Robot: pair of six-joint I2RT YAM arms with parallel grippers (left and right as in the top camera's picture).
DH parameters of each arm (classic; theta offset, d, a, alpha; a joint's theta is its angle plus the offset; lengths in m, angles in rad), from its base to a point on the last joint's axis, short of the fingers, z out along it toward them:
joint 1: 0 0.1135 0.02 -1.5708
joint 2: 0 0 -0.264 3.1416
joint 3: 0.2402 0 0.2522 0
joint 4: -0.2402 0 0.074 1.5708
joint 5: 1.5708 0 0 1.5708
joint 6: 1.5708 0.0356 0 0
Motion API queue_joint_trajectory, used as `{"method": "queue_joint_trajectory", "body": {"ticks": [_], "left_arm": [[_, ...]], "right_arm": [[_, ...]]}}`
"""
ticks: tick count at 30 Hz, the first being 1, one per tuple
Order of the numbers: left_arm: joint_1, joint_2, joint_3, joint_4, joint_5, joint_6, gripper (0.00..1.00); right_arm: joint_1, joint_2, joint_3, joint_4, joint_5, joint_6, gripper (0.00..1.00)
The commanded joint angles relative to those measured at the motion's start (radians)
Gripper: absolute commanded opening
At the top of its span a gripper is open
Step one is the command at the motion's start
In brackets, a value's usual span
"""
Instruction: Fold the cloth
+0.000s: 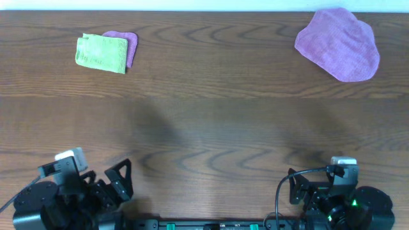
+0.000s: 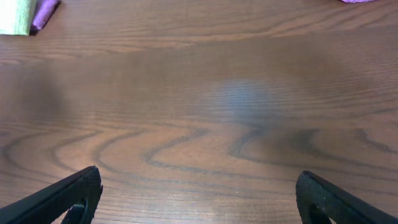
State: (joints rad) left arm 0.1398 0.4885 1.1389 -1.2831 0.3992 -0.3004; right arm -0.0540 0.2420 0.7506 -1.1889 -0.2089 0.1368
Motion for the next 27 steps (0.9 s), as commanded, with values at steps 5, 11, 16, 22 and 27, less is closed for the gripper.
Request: {"method": "queue_joint_trajectory", "body": {"ticks": [5,11,16,22,27], "left_arm": [[-0.003,-0.003,-0.007,-0.01,0.087,-0.026,0.95],[-0.003,-0.003,-0.007,0.115,-0.078,0.026,0.95],[-0.005,-0.002,-0.01,0.201,-0.231,0.399,0.95],[-0.005,-0.007,-0.11,0.358,-0.312,0.682,0.95],[0.02,-0.07,-0.327,0.581,-0.35,0.708,0.95]], "right_arm": [[-0.005,-0.002,0.0,0.0,0.002,-0.011,0.99],[-0.005,-0.002,0.0,0.0,0.002,-0.011,0.99],[-0.005,-0.002,0.0,0.0,0.002,-0.011,0.99],[-0.005,-0.002,0.0,0.0,0.002,-0.011,0.99],[-0.005,-0.002,0.0,0.0,0.002,-0.011,0.99]]}}
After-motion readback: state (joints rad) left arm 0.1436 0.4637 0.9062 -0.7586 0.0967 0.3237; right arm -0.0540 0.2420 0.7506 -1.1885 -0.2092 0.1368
